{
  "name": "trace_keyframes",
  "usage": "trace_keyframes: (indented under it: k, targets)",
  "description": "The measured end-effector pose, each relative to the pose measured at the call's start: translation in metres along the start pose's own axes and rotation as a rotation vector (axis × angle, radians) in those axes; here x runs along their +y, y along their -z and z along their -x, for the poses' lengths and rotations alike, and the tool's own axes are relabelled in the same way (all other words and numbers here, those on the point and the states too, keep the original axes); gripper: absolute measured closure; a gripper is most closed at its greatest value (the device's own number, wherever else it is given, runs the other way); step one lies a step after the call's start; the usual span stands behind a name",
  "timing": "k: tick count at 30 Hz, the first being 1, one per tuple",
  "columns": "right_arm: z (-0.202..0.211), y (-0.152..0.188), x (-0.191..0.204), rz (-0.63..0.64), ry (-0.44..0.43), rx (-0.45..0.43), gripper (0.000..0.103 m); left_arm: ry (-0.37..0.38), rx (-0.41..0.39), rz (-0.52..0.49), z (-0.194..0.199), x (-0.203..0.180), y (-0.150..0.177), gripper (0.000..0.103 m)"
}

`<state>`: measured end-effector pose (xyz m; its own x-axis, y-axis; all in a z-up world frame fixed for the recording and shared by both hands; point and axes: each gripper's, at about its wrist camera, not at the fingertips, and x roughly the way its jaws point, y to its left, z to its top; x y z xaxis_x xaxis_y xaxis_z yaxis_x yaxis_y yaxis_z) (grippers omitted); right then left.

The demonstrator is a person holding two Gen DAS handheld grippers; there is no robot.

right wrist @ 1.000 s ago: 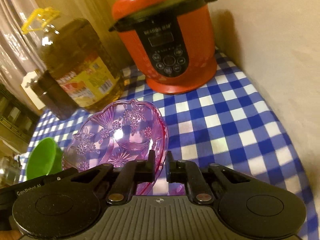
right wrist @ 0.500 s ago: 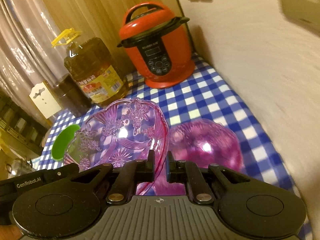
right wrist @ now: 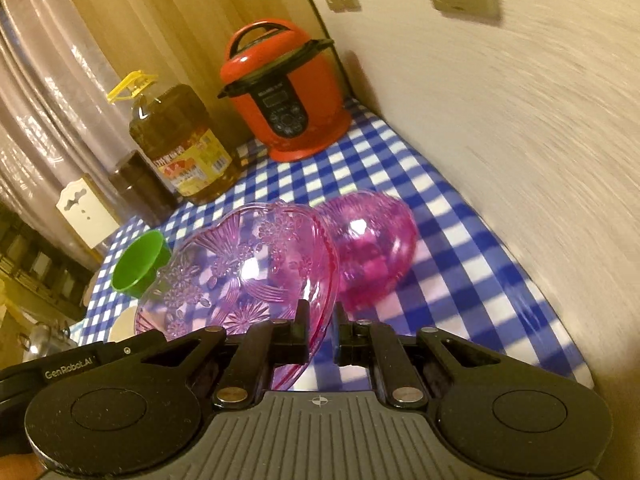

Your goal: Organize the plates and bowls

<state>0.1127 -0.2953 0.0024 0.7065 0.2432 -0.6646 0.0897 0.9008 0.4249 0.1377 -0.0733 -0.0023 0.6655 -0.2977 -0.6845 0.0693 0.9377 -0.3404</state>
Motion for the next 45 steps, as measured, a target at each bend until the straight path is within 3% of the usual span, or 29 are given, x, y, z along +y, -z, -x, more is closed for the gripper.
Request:
trace_keyframes:
  k: [9,20,35,45]
  targets:
    - [0.019,0.023,-0.016,-0.007,0.025,0.012,0.093,0.011,0.044,-0.022,0.003,-0.009,0.026,0.092]
    - [0.023,0.029,-0.025,-0.028,0.040,0.013,0.093,0.015,0.061,-0.041,-0.002,-0.017,0.029,0.092]
    - [0.010,0.023,-0.039,-0.037,0.060,0.009,0.093,0.016,0.081,-0.057,-0.025,-0.027,0.025,0.092]
    - [-0.012,0.001,-0.049,-0.024,0.078,-0.003,0.093,0.017,0.086,-0.065,-0.056,-0.036,0.007,0.092]
